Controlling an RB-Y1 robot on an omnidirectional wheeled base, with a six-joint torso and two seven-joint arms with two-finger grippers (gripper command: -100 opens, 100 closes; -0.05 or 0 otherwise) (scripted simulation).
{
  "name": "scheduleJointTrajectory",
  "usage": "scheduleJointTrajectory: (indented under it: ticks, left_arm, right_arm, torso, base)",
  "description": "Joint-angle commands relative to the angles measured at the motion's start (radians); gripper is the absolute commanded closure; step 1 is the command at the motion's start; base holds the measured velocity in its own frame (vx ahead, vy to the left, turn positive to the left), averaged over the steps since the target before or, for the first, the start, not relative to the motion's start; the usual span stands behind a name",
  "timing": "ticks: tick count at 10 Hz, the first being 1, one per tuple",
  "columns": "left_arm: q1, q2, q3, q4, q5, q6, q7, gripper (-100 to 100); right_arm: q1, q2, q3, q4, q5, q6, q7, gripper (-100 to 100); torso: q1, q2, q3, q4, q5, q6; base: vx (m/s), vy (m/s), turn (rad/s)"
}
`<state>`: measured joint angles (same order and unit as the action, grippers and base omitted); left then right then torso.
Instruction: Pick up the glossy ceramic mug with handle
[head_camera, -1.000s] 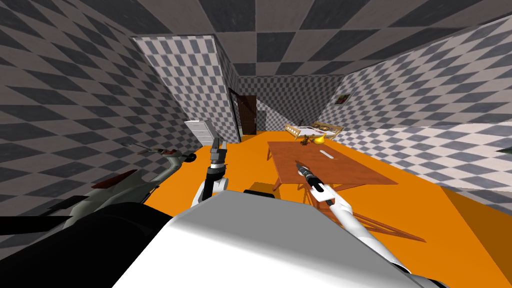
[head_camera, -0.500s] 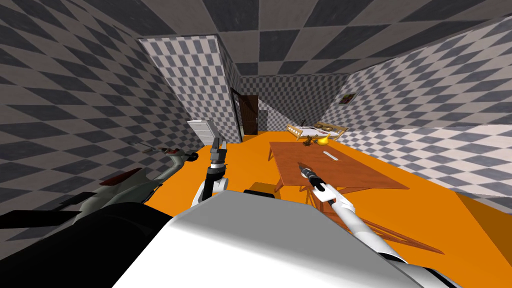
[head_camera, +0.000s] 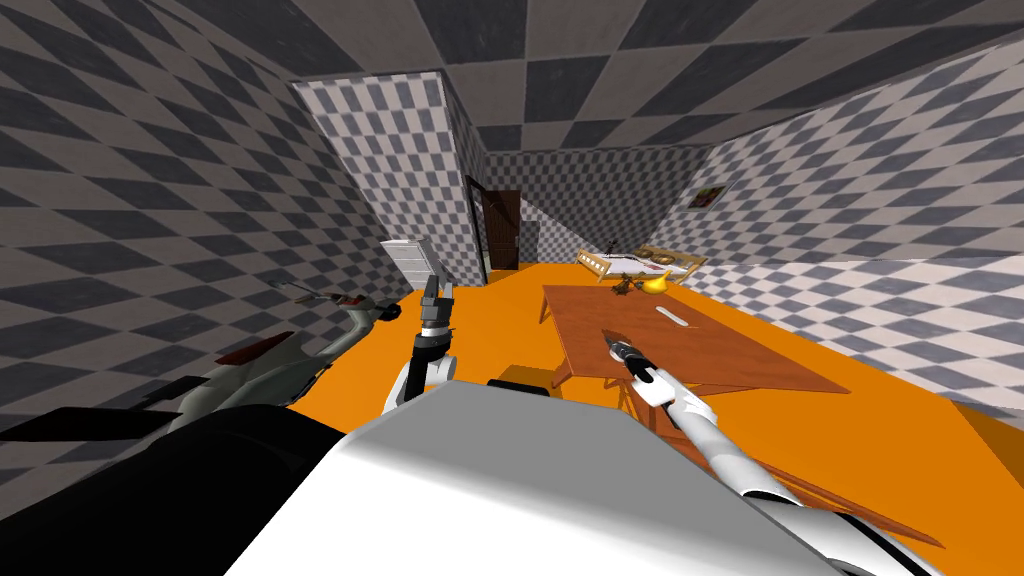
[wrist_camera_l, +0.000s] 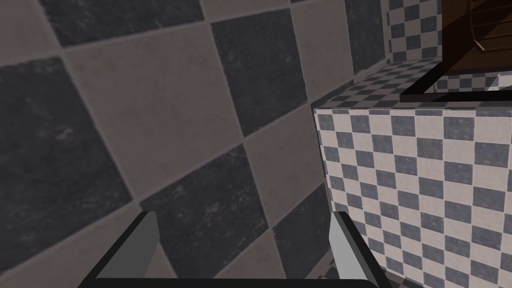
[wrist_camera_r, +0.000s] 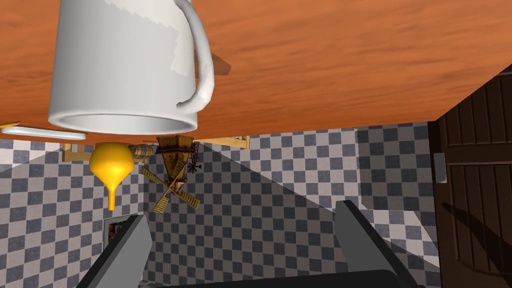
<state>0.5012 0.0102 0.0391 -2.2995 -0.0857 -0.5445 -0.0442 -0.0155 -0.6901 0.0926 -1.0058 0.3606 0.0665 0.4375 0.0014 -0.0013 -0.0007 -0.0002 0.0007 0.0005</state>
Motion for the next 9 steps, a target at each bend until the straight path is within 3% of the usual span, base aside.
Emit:
scheduleJointTrajectory:
  ticks: [1,7,9]
  left_arm:
    - [0.0,0.0,0.0,0.0,0.0,0.0,0.0,0]
    - [0.0,0.0,0.0,0.0,0.0,0.0,0.0,0]
    - [0.0,0.0,0.0,0.0,0.0,0.0,0.0,0]
  right_arm:
    - [-0.013,-0.013,0.009,0.03,0.002,0.007,0.012,-100]
    - [-0.074,-0.039,0.039,0.19,0.049,0.036,0.107,-100]
    - [-0.074,-0.039,0.039,0.206,0.049,0.036,0.107,-100]
  torso:
    - [0.0,0.0,0.0,0.0,0.0,0.0]
    - [-0.001,0.0,0.0,0.0,0.0,0.0]
    - [-0.001,0.0,0.0,0.0,0.0,0.0]
  base:
    - [0.029,0.027,0.035]
    - [0.031,0.023,0.054]
    - [0.024,0.01,0.008]
